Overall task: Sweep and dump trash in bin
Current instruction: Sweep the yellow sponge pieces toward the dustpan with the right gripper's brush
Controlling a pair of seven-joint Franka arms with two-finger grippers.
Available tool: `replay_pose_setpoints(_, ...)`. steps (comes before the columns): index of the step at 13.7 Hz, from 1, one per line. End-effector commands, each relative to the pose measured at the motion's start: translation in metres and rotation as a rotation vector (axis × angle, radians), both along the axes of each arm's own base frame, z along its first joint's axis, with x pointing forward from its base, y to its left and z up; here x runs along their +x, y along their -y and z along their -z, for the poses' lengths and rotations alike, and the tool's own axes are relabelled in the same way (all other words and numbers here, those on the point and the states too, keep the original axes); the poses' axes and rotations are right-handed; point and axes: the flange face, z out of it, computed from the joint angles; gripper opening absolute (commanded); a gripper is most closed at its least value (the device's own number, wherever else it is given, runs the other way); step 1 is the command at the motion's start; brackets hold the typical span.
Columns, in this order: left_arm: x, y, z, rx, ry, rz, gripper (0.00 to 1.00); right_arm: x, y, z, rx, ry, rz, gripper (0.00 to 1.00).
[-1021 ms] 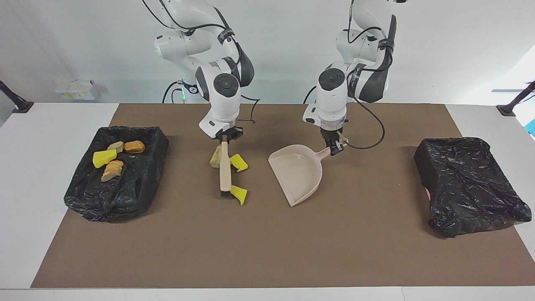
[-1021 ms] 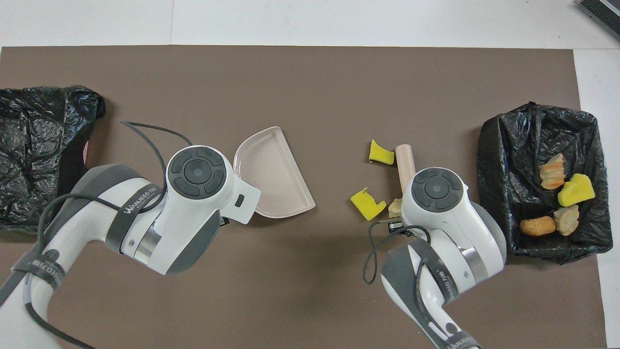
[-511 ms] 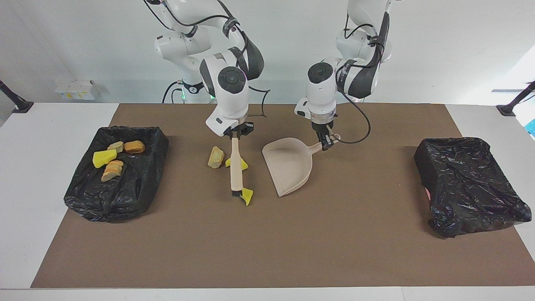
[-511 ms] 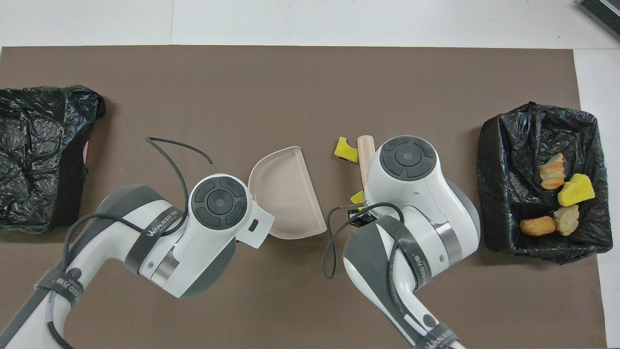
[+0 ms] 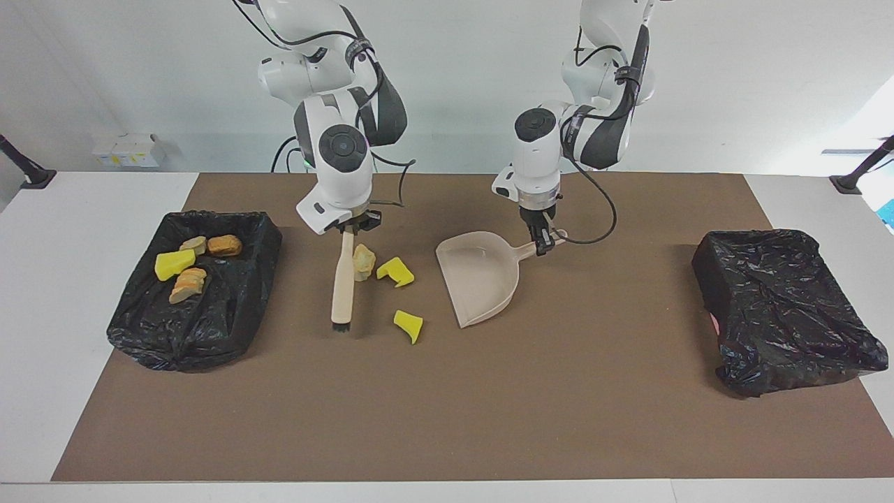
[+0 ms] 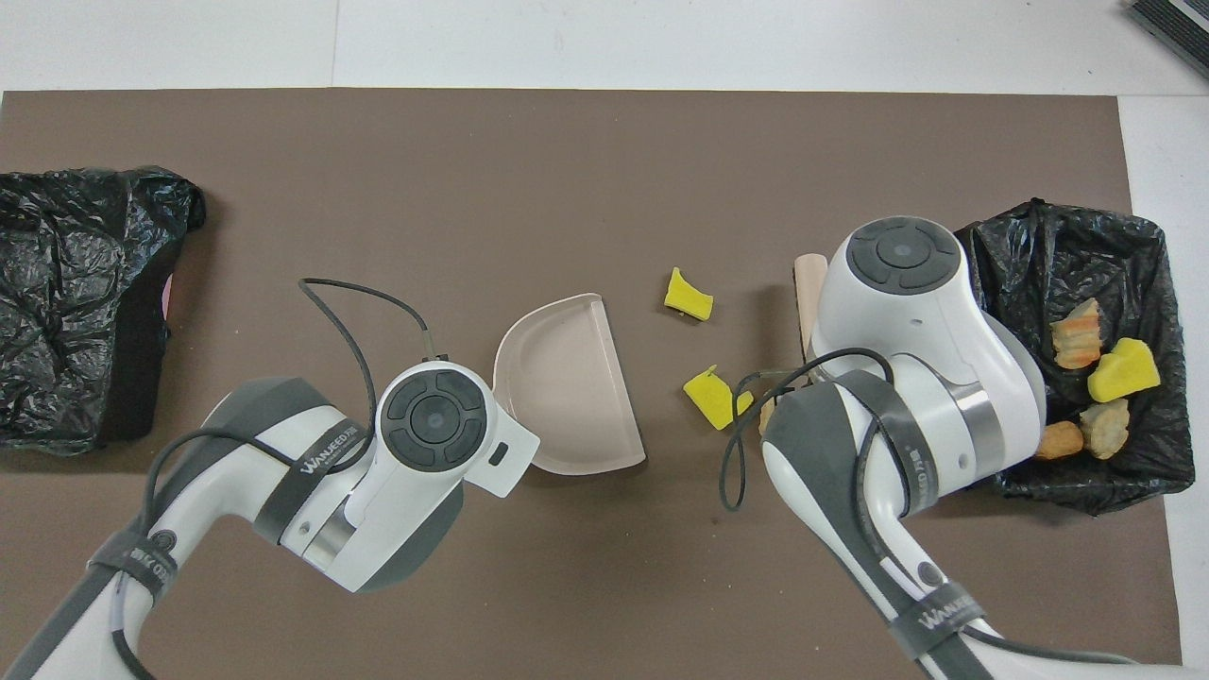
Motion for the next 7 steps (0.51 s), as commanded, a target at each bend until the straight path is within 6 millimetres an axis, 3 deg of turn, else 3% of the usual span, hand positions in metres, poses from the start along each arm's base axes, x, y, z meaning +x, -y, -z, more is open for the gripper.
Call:
replay_pose_setpoints(1, -0.005, 0.000, 0.003, 0.005, 0.013, 0.043, 0.00, -0.037, 0.032, 0.015, -0.018, 0.040, 0.047, 0.00)
replay_pose_setpoints(4, -0.006, -0.001, 0.004, 0.017, 0.017, 0.053, 0.00, -0.045, 0.044, 0.034, 0.002, 0.081, 0.049, 0.00)
replay_pose_setpoints(7, -0.007, -0.002, 0.005, 0.020, 0.014, 0.052, 0.00, -0.038, 0.035, 0.053, 0.024, 0.106, 0.050, 0.00)
